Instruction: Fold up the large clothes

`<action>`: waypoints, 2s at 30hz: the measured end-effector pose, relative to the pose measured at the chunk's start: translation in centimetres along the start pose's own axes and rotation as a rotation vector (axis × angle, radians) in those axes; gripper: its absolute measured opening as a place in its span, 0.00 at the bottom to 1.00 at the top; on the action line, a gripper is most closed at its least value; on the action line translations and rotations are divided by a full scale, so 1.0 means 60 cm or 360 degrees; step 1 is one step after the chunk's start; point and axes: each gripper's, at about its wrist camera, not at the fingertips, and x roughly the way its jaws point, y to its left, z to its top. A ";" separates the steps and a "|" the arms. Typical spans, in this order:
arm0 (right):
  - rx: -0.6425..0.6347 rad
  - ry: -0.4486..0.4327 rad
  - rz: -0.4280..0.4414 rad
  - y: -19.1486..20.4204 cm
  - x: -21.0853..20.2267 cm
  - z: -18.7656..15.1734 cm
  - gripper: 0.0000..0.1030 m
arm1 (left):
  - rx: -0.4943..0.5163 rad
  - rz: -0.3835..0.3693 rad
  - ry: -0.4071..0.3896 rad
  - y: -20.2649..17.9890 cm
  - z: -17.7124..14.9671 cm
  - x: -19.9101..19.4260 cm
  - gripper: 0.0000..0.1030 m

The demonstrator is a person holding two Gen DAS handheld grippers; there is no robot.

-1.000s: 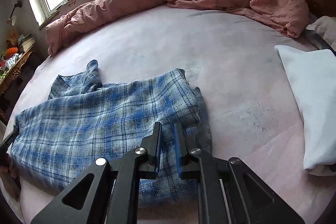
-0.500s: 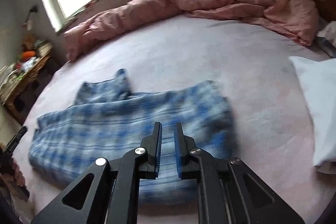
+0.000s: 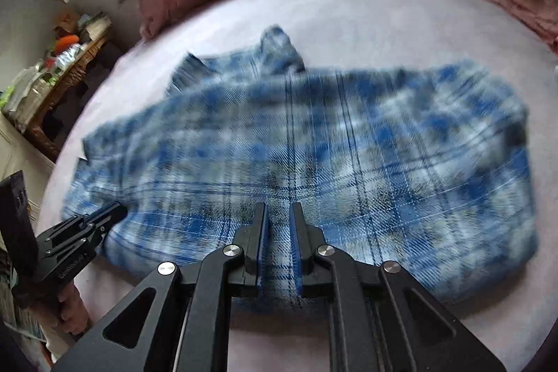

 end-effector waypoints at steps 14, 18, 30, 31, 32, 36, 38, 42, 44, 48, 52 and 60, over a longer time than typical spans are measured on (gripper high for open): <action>0.0738 -0.0446 -0.0245 -0.118 -0.152 -0.109 0.84 | 0.0000 -0.0004 -0.0041 0.005 -0.001 -0.001 0.12; 0.0843 -0.0456 -0.0325 -0.158 -0.136 -0.114 0.84 | -0.0034 -0.0011 -0.0067 0.008 -0.001 -0.005 0.12; 0.0247 -0.0742 -0.0655 -0.028 -0.161 -0.048 0.12 | -0.0063 -0.0026 -0.0114 0.016 0.001 -0.019 0.12; 0.0162 -0.0756 -0.0594 -0.001 -0.168 -0.042 0.11 | -0.0070 -0.0028 -0.0118 0.017 0.002 -0.021 0.12; 0.0100 -0.0759 -0.0522 0.020 -0.172 -0.037 0.11 | -0.0073 -0.0029 -0.0120 0.019 0.001 -0.022 0.12; -0.0141 -0.0650 -0.0230 0.114 -0.160 -0.025 0.11 | -0.0086 -0.0034 -0.0117 0.023 0.002 -0.022 0.12; -0.0242 -0.0573 -0.0148 0.147 -0.137 -0.033 0.11 | -0.0082 -0.0028 -0.0121 0.023 0.003 -0.022 0.12; -0.0191 -0.0402 -0.0075 0.161 -0.062 -0.047 0.12 | -0.0082 -0.0028 -0.0121 0.024 0.005 -0.019 0.12; -0.0175 -0.0343 -0.0047 0.154 -0.040 -0.054 0.13 | -0.0085 -0.0030 -0.0122 0.024 0.006 -0.019 0.12; -0.0185 -0.0338 0.0167 0.146 -0.048 -0.057 0.40 | -0.0086 -0.0033 -0.0125 0.023 0.005 -0.019 0.12; -0.0255 -0.0345 0.0202 0.153 -0.059 -0.073 0.50 | -0.0088 -0.0025 -0.0144 0.024 0.004 -0.024 0.12; -0.0035 -0.0806 -0.0012 0.109 -0.133 -0.076 0.50 | -0.0129 -0.0024 -0.0201 0.040 0.007 -0.036 0.19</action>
